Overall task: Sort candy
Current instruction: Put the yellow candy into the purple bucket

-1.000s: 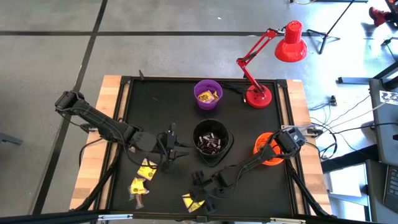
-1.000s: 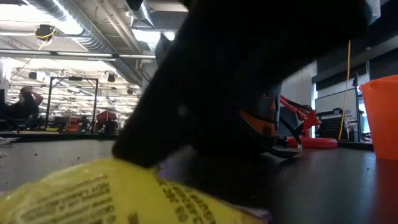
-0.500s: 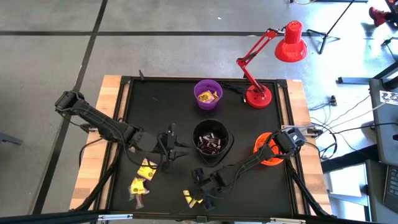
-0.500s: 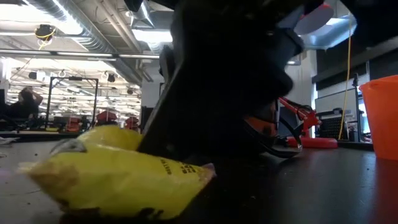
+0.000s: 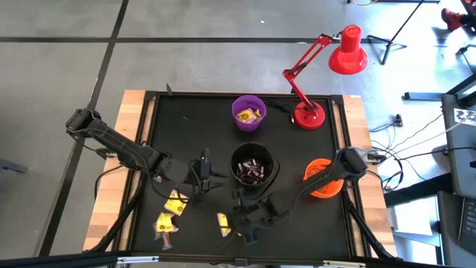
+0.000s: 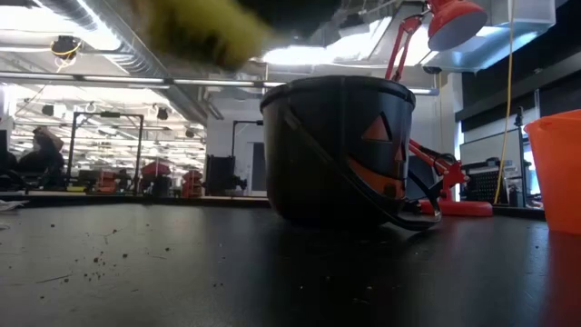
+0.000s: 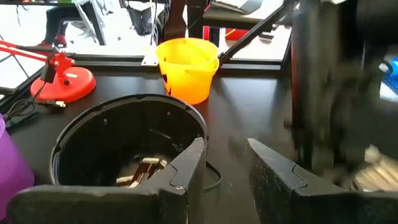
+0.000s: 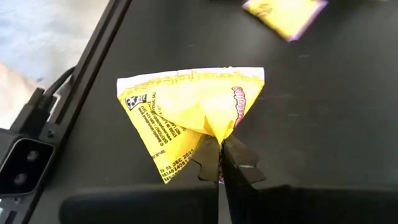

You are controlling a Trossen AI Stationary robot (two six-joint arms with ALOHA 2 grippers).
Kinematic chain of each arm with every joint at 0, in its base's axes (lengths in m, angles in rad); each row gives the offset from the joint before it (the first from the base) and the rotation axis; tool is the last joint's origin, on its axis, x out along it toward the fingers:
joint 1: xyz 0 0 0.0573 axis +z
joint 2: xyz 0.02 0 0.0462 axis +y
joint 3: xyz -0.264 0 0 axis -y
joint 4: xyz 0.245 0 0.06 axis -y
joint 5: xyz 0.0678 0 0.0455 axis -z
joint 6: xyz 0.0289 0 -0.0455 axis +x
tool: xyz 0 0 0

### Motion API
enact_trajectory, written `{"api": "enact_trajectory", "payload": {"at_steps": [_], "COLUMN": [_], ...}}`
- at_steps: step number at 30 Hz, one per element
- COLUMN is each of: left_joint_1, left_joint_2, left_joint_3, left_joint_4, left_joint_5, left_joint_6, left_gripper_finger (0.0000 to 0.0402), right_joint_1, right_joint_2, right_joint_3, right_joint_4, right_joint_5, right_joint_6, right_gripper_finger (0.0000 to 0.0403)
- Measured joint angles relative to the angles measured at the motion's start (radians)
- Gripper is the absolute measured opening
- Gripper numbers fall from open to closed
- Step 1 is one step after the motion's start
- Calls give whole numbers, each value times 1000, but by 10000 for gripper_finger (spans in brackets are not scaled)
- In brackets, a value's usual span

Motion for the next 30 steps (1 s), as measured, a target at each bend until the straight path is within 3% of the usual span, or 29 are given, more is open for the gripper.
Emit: {"api": "enact_trajectory", "payload": {"at_steps": [9, 18, 25, 30], "left_joint_1": [0, -22, -17, -15], "left_joint_2": [0, 0, 0, 0], "left_joint_3": [0, 0, 0, 0], "left_joint_4": [-25, -66, -70, -70], "left_joint_5": [1, -1, -9, -22], "left_joint_6": [-7, -6, -1, 0], "left_gripper_finger": [105, 105, 105, 105], "right_joint_1": [-14, -99, -289, -502], "right_joint_2": [-179, -504, -708, -709], "right_joint_3": [-49, -424, -651, -657], "right_joint_4": [-123, 89, 344, 358], "right_joint_5": [205, 268, 444, 385], "right_joint_6": [2, 62, 52, 5], "right_gripper_finger": [14, 14, 14, 15]}}
